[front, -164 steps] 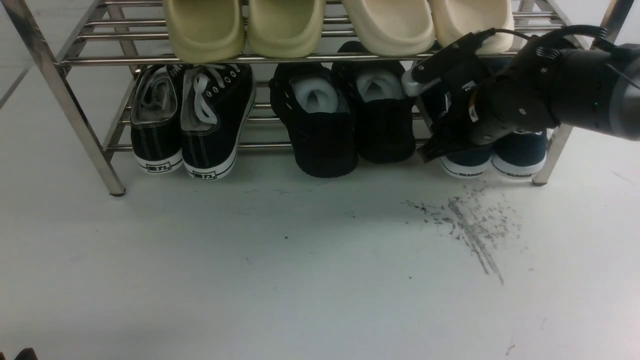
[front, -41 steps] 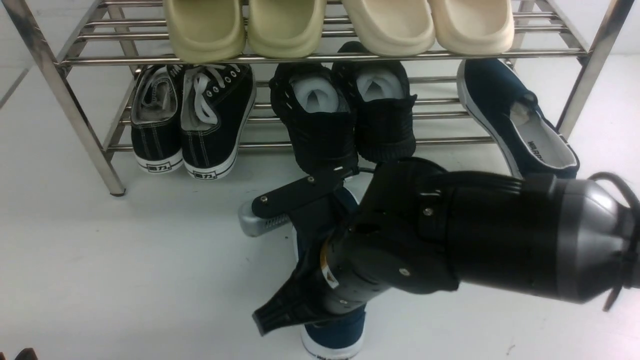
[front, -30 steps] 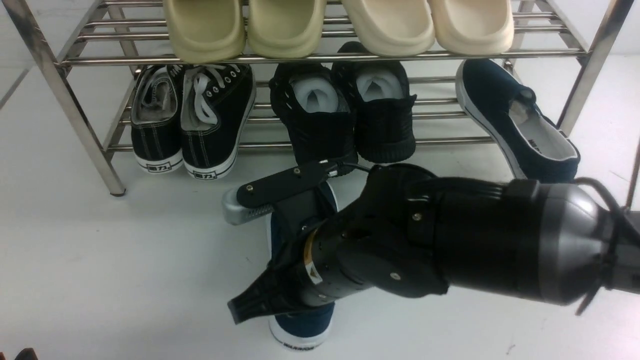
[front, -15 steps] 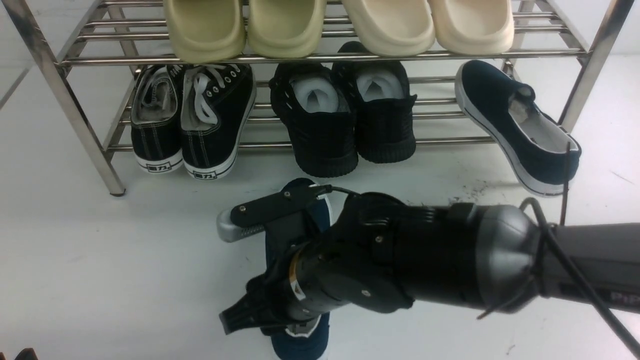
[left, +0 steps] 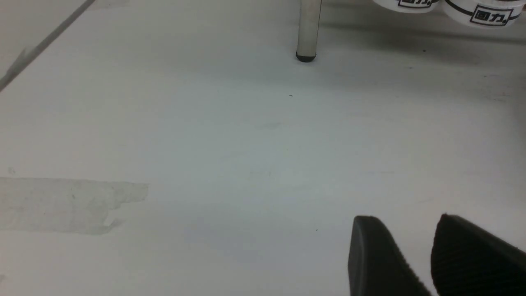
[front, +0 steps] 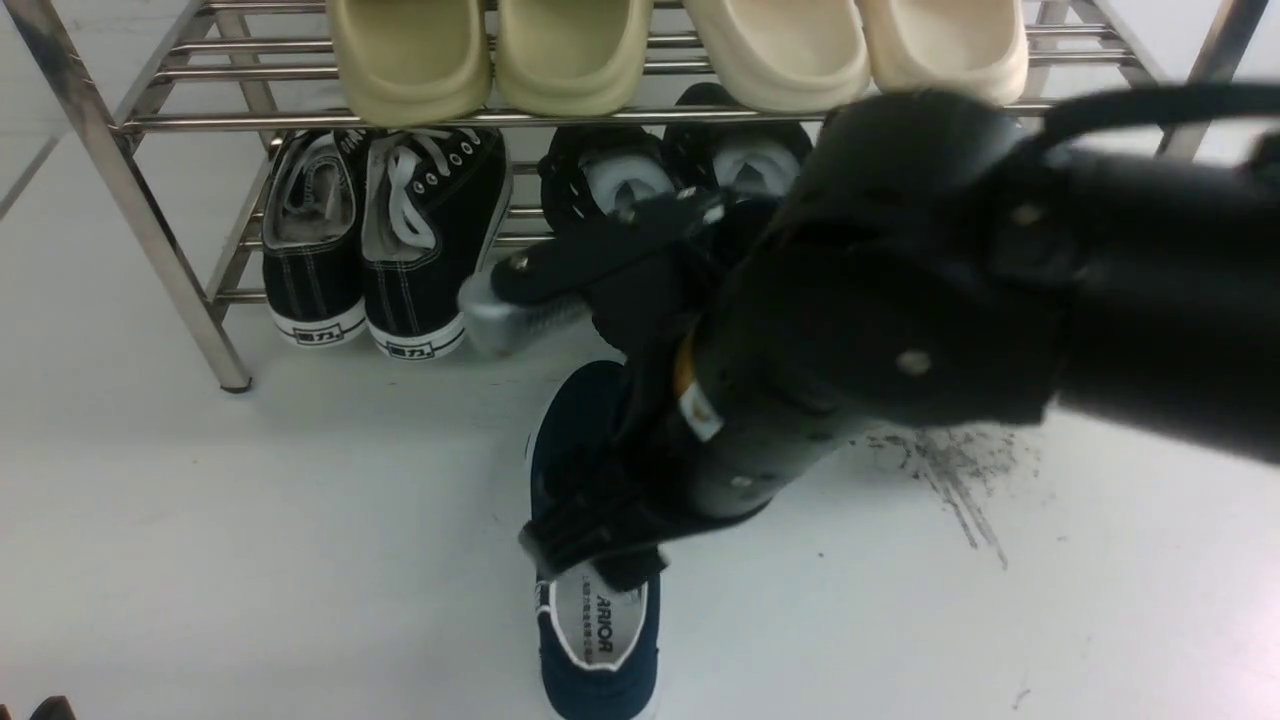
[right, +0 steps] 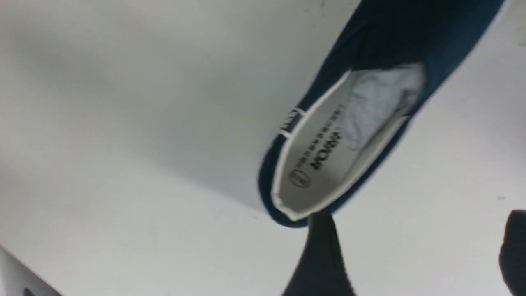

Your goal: Take the shoes off the shelf with your hand on the white table.

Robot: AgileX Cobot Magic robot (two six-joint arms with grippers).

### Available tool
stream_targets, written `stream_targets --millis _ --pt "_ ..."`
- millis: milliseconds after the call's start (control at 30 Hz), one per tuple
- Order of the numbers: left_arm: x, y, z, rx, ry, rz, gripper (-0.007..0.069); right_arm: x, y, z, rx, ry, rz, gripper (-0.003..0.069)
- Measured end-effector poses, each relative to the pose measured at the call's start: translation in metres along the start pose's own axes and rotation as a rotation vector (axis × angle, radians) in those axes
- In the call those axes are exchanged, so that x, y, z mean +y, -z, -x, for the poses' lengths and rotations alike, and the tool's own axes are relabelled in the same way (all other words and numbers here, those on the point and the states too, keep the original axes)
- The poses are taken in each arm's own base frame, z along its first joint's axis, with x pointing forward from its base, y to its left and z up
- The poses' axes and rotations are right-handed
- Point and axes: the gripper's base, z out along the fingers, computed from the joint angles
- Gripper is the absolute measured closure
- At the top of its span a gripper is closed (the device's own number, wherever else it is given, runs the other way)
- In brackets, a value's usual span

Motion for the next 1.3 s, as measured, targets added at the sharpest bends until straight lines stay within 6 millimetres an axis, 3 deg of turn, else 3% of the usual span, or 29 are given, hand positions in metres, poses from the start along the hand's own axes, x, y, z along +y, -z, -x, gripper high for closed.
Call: stream_targets --millis 100,133,233,300,333,367,400,467,667,833,933,1133,1300 --pt "0.000 0.000 0.000 0.000 0.000 0.000 0.0384 -0.018 0.038 0.000 -0.044 0.070 -0.132 0.0218" --pt "0.000 0.000 0.000 0.000 0.000 0.000 0.0384 -0.020 0.042 0.000 -0.051 0.072 -0.142 0.0225" --pt "0.000 0.000 0.000 0.000 0.000 0.000 0.0384 -0.046 0.068 0.002 -0.115 0.074 -0.298 0.0390" --pt "0.000 0.000 0.000 0.000 0.000 0.000 0.0384 -0.066 0.074 0.005 -0.133 0.021 -0.342 0.0515" --pt "0.000 0.000 0.000 0.000 0.000 0.000 0.0384 -0.068 0.075 0.005 -0.135 0.014 -0.345 0.0529" --pt "0.000 0.000 0.000 0.000 0.000 0.000 0.0384 -0.085 0.075 0.005 -0.126 -0.036 -0.373 0.0613" --pt "0.000 0.000 0.000 0.000 0.000 0.000 0.0384 -0.090 0.075 0.005 -0.118 -0.052 -0.381 0.0631" --pt "0.000 0.000 0.000 0.000 0.000 0.000 0.0384 -0.128 0.069 0.000 -0.066 -0.179 -0.423 0.0673" --pt "0.000 0.000 0.000 0.000 0.000 0.000 0.0384 -0.193 0.058 -0.015 0.027 -0.400 -0.411 0.0673" --pt "0.000 0.000 0.000 0.000 0.000 0.000 0.0384 -0.222 0.040 -0.007 -0.039 -0.419 -0.339 0.0631" --pt "0.000 0.000 0.000 0.000 0.000 0.000 0.0384 -0.230 0.024 -0.002 -0.027 -0.372 -0.339 0.0549" --pt "0.000 0.000 0.000 0.000 0.000 0.000 0.0384 -0.242 -0.012 0.004 0.009 -0.296 -0.363 0.0292" --pt "0.000 0.000 0.000 0.000 0.000 0.000 0.0384 -0.252 -0.034 0.008 0.002 -0.248 -0.401 0.0158"
